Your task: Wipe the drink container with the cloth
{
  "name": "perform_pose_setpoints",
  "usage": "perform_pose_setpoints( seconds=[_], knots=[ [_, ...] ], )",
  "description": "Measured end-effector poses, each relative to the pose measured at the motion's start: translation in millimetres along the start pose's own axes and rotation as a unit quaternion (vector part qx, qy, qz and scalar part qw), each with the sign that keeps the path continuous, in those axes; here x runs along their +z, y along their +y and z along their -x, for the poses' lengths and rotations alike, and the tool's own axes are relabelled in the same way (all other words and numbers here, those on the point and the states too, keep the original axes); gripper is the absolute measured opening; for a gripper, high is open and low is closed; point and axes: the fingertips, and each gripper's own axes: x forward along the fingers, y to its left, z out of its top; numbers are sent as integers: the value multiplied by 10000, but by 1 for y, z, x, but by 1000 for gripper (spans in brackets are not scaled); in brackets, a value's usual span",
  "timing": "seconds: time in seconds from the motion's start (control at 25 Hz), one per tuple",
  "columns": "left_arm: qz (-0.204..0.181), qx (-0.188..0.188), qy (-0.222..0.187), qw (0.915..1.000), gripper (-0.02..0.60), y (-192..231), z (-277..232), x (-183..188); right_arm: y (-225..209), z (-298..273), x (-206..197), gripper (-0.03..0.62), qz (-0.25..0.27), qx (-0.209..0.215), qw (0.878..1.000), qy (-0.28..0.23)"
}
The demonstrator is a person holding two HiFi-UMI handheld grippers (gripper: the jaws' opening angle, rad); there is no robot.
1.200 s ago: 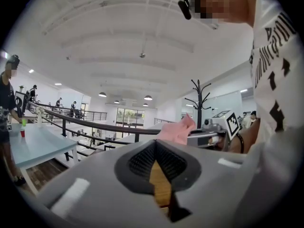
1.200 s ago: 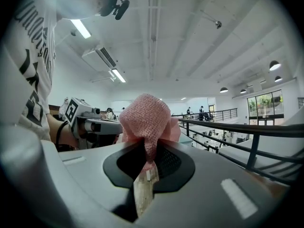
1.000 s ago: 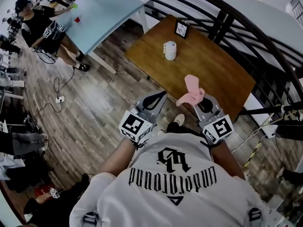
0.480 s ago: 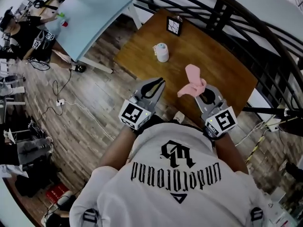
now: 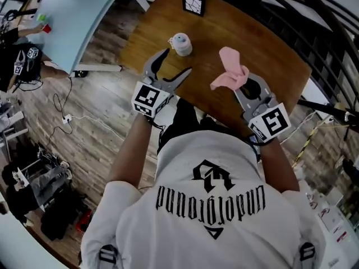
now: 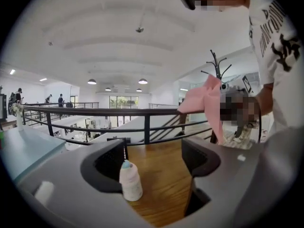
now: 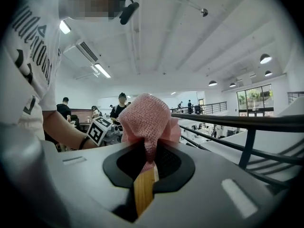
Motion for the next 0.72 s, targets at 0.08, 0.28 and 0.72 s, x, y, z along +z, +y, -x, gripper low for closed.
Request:
perform_pose_setpoints(
  seconds=[0.08, 0.28, 0.72],
  knots=[
    [-109, -41, 166, 9998, 422, 18, -16, -15, -12, -13, -4, 32, -22, -104, 9999, 7],
    [-162, -273, 509, 9982, 453, 52, -46, -49, -34, -45, -17, 32, -168, -313, 9993, 147],
    [-88, -1160, 1028, 9879, 454, 83, -98, -120, -74, -96, -52, 32, -513, -806, 9942, 503]
  ],
)
